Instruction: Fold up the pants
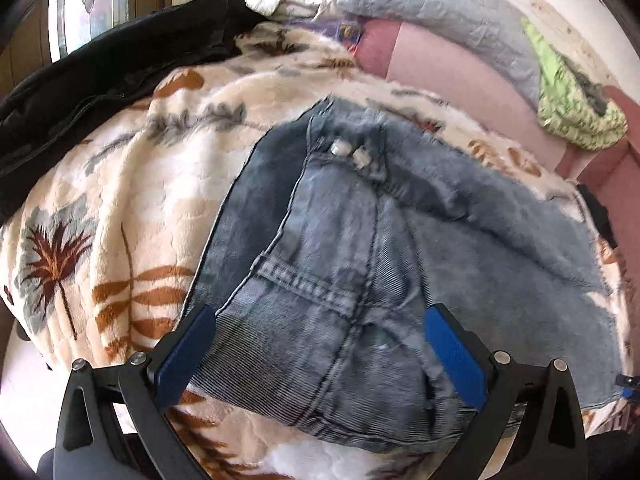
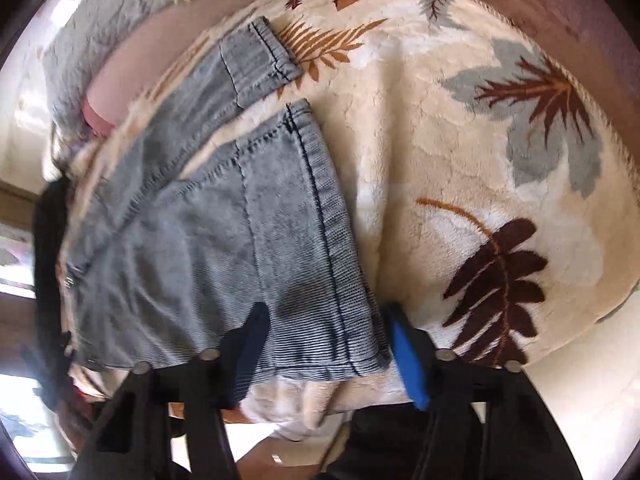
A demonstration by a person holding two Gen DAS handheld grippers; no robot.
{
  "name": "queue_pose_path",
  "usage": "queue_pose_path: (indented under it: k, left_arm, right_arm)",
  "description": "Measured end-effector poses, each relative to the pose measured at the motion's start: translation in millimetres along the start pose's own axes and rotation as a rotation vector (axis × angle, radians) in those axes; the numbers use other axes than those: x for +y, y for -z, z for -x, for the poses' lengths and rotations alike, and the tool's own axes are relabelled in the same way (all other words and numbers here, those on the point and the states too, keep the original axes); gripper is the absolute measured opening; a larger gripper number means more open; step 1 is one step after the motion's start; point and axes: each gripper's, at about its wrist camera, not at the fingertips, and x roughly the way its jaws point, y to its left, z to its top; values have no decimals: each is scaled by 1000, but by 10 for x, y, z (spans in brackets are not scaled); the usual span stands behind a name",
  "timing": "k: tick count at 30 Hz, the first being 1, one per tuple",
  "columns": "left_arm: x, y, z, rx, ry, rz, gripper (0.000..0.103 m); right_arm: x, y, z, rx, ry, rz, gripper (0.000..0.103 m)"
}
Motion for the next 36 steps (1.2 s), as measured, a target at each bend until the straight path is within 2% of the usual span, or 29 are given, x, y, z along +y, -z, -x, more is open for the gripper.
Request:
queue_pose_path:
  k: [1,2,4,6,8,9,10,11,12,13,14,15,16,17,19,21,22,24,25,26,27,28,29,32,34,36]
  left_arm:
    - [18,21,-30,11,-3,4,103]
    - [-6,34,-42,3,-30,-12,103]
    - [-56,41,-64,7,-68,-40,103]
    - [-71,56,-85,2,-84,-54,103]
    - [-68,56,-93,-1,-86,-59,103]
    - [-66,56,-93,0,-84,-56,103]
    - [-59,55,-90,0,-83,-56,103]
    - [-49,60,-84,0,-81,-56,103]
    - [-52,60,-83,1,-82,-56,103]
    - [-51,62,-77,0,-84,-58,103]
    - [-44,63,-52,-4,-86,-58,103]
    - [-53,57,-27,-13,-89,-55,103]
    - [-64,47,26,-35,-90,-50,103]
    - [-100,27,110,-72,-84,-55,103]
    - [-165,-5,254,-147,-73,-74,103]
    - [-256,-13,344,-200,-45,-108,103]
    - [-291,-10,327,-192,-29,-122,103]
    - [-333,19,179,-121,-22,-139,103]
    - [-334,39,93,-82,-28,-139,103]
    - [-322,61,-12,-29,-36,-137,103]
    - [-308,71,-92,9,-35,-127,103]
    - [-291,81,-111,8,-25,-120,103]
    - [-298,87,-96,4,-23,-123,103]
    - [-324,137,-100,-5,-33,-150,103]
    - [-347,150,-97,-8,-42,-153,103]
    - [-333,128,-106,-6,-40,-147,103]
  right_arm:
    - [33,3,38,-13,10,23,21]
    - [108,18,99,-33,41,64,20]
    - [372,56,243,-100,165,190,19]
    - [692,148,421,-227,325,341,19]
    - [784,124,432,-261,413,397,19]
    - [704,51,382,-235,411,381,19]
    - [569,-18,217,-166,399,343,22]
    - [446,-64,6,-73,390,312,35]
    - [345,-86,-103,-40,354,280,36]
    - [309,-107,-25,-60,319,255,40]
    - [294,-142,78,-74,288,238,52]
    - [283,-197,243,-125,235,207,58]
    - [285,-250,356,-167,202,189,70]
    - [309,-346,449,-200,169,183,73]
    - [355,-519,441,-210,125,183,73]
    - [429,-750,238,-199,62,176,73]
    - [489,-847,127,-185,60,172,73]
    - [537,-1053,-200,-140,70,147,73]
    - [531,-1100,-286,-116,73,138,69]
    - [554,-1157,-473,-66,69,130,41]
    - [582,-1147,-538,-47,100,145,36]
    - [680,-1130,-528,-64,138,189,30]
    - [792,-1095,-468,-80,150,232,19]
    - [1098,-990,-200,-219,289,354,19]
    - [1147,-991,-176,-240,312,356,19]
    - [1166,-972,-407,-233,413,399,21]
